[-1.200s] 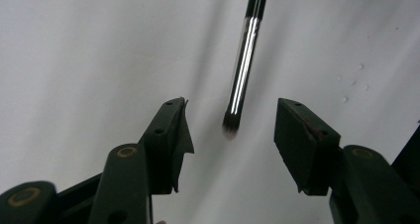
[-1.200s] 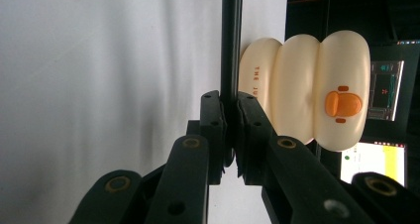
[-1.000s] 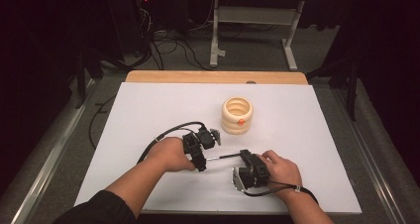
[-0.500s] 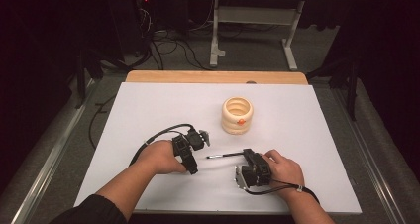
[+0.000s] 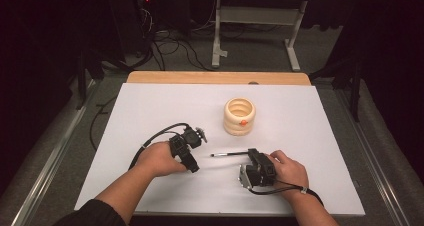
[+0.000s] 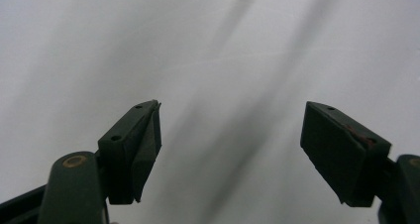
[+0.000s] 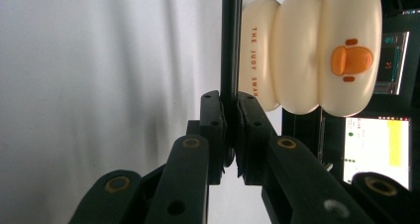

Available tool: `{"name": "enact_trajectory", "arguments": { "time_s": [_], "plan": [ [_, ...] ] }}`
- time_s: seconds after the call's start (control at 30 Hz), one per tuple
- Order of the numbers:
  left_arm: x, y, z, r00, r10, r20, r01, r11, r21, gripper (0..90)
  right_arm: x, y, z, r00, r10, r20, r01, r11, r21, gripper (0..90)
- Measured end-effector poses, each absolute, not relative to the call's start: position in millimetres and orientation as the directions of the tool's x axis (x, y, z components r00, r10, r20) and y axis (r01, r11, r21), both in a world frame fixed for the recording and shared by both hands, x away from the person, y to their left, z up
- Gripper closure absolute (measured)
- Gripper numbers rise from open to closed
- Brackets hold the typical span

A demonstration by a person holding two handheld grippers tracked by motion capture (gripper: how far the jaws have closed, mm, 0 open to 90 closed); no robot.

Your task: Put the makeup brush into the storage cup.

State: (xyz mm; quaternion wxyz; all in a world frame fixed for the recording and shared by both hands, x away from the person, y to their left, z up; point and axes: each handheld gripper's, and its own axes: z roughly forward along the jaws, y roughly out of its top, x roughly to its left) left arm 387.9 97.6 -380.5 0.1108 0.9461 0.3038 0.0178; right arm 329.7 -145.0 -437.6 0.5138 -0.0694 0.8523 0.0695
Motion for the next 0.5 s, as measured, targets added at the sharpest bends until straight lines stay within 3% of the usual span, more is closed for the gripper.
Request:
{"name": "enact_trajectory", "arguments": {
  "time_s": [0.5],
  "plan": [
    [383.1, 116.0, -388.1, 0.763, 0.647, -0.001, 0.612, -0.721, 0.326, 15.9, 330.8, -148.9, -434.7, -0.491, 0.06, -0.869, -0.125, 0.983, 0.138, 86.3]
  ]
}}
